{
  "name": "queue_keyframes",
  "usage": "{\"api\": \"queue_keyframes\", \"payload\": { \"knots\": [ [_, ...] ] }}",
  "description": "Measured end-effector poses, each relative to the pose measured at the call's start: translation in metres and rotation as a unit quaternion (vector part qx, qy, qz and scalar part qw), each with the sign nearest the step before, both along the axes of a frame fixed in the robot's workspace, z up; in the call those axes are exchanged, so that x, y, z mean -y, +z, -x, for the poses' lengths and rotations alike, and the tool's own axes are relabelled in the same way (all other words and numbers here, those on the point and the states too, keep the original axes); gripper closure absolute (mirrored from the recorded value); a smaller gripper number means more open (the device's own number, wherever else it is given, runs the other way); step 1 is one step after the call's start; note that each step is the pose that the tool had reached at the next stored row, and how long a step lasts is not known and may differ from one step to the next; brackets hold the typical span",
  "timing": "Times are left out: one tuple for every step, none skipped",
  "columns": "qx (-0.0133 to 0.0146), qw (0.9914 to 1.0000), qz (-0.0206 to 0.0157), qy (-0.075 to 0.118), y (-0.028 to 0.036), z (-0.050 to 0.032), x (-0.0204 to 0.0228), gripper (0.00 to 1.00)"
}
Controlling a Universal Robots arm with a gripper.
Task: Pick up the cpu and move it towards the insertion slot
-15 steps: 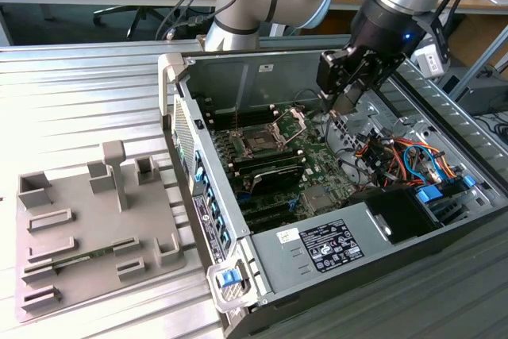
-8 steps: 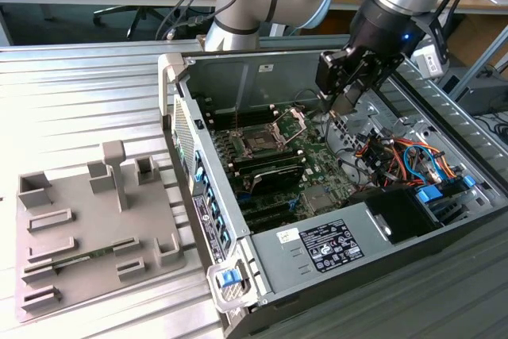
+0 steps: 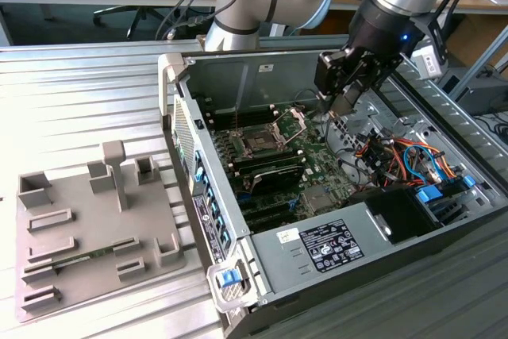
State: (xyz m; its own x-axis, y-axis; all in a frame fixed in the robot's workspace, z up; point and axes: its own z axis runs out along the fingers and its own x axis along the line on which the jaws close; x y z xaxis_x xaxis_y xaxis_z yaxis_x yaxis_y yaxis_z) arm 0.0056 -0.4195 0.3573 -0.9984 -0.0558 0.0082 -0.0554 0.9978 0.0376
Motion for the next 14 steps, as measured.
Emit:
{"api": "queue_keyframes", "payload": {
  "knots": [
    [0.0,1.0,0.0,0.0,-0.0001,0.0001,0.0,0.45],
    [0.0,1.0,0.0,0.0,-0.0001,0.0003,0.0,0.45],
    [0.0,1.0,0.0,0.0,-0.0002,0.0005,0.0,0.45],
    [0.0,1.0,0.0,0.0,-0.0003,0.0006,0.0,0.45],
    [0.0,1.0,0.0,0.0,-0.0004,0.001,0.0,0.45],
    [0.0,1.0,0.0,0.0,-0.0006,0.0013,0.0,0.45],
    [0.0,1.0,0.0,0.0,-0.0007,0.0014,0.0,0.45],
    [0.0,1.0,0.0,0.0,-0.0008,0.0015,0.0,0.45],
    [0.0,1.0,0.0,0.0,-0.0009,0.0017,0.0,0.45],
    [0.0,1.0,0.0,0.0,-0.001,0.0018,0.0,0.45],
    [0.0,1.0,0.0,0.0,-0.0012,0.0021,0.0,0.45],
    [0.0,1.0,0.0,0.0,-0.0015,0.0025,-0.0001,0.45],
    [0.0,1.0,0.0,0.0,-0.0015,0.0026,-0.0001,0.45],
    [0.0,1.0,0.0,0.0,-0.0016,0.0027,-0.0001,0.45]
  ]
}}
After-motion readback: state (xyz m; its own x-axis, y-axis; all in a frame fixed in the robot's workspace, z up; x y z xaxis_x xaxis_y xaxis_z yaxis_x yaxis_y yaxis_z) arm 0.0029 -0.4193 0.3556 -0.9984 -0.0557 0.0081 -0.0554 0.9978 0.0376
